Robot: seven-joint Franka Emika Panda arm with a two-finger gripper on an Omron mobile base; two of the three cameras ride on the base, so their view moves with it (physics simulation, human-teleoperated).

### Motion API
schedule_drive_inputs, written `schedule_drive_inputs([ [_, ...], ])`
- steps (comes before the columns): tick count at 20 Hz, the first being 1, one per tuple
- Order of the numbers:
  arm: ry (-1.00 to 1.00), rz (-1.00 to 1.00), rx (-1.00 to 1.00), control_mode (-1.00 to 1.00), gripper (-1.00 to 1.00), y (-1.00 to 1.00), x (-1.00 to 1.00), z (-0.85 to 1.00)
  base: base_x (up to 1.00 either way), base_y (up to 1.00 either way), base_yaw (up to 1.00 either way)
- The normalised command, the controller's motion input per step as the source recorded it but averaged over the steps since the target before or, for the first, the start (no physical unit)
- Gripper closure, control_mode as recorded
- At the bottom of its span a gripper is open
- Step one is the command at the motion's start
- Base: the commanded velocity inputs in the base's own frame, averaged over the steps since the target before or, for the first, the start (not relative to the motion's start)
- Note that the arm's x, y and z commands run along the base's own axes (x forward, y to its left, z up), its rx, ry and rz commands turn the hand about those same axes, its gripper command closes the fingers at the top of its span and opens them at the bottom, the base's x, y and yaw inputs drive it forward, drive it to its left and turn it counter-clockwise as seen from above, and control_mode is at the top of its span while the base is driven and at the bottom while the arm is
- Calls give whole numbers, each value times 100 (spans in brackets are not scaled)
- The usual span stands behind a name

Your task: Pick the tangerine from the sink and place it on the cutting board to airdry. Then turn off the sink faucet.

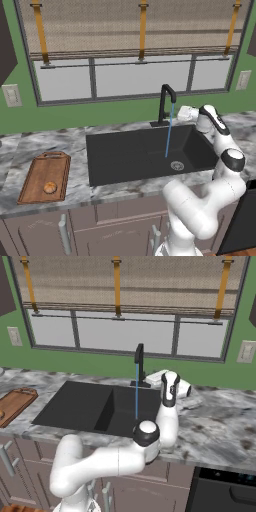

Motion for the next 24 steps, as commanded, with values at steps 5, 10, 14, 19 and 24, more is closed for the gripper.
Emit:
schedule_drive_inputs([
  [5,0,7,5,-100,-100,0,38,-9,0,0,0],
  [10,0,11,3,-100,-100,22,16,-2,0,0,0],
  [14,-5,26,0,-100,-100,71,11,0,0,0,0],
  [19,-20,45,-6,-100,-100,69,3,0,0,0,0],
  [24,-28,44,-9,-100,-100,71,0,0,0,0,0],
])
